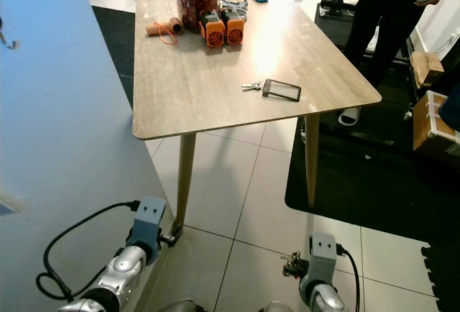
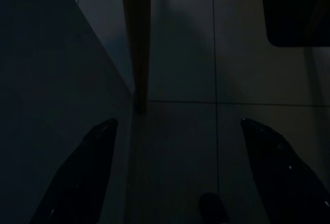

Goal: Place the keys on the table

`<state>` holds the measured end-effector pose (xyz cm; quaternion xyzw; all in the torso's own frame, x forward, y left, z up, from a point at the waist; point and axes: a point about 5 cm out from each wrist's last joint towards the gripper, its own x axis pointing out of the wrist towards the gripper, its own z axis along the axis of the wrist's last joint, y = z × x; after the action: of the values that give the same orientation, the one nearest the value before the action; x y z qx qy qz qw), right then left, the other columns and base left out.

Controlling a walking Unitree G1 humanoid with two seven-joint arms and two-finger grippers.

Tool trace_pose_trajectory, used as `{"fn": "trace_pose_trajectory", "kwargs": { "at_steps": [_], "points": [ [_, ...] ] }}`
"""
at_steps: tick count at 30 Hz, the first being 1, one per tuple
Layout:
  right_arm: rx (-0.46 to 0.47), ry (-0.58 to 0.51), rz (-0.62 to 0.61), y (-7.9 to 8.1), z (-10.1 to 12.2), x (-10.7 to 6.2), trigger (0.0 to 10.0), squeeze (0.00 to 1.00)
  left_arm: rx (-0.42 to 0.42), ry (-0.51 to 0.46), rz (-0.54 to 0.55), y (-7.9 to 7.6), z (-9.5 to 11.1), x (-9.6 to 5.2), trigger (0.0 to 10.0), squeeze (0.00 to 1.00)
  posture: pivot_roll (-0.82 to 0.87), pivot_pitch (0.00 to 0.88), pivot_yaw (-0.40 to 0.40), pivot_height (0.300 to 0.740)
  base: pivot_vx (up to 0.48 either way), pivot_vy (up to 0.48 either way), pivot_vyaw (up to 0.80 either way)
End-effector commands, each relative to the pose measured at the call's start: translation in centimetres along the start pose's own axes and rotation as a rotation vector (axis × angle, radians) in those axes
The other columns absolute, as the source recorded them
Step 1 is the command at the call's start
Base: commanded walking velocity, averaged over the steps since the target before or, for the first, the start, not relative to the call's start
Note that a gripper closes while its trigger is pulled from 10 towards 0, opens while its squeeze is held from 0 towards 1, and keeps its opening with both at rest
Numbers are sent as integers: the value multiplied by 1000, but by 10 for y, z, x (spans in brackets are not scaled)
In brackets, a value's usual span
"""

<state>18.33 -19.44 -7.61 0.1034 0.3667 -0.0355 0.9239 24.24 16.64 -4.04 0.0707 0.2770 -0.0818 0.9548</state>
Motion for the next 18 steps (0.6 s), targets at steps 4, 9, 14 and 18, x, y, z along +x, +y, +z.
{"fn": "trace_pose_trajectory", "kwargs": {
  "at_steps": [4, 9, 14, 18],
  "points": [
    [2, 11, -1, 0, -6, -2, 10000, 0, -17, 24, -6, -4, -8, -3, 10000, 0, 35, 69, -11, 740, 0, 0, 0],
    [3, 17, -6, -3, -10, -4, 10000, 0, -22, 26, -16, -7, -11, -4, 10000, 0, 30, 80, -9, 740, 0, 0, 0],
    [2, 21, -6, -4, -11, -5, 10000, 0, -27, 30, -19, -9, -11, -4, 10000, 0, 28, 80, -12, 740, 0, 0, 0],
    [-2, 24, -4, -4, -12, -5, 10000, 0, -24, 31, -20, -10, -12, -4, 10000, 0, 31, 72, -15, 740, 0, 0, 0]
  ]
}}
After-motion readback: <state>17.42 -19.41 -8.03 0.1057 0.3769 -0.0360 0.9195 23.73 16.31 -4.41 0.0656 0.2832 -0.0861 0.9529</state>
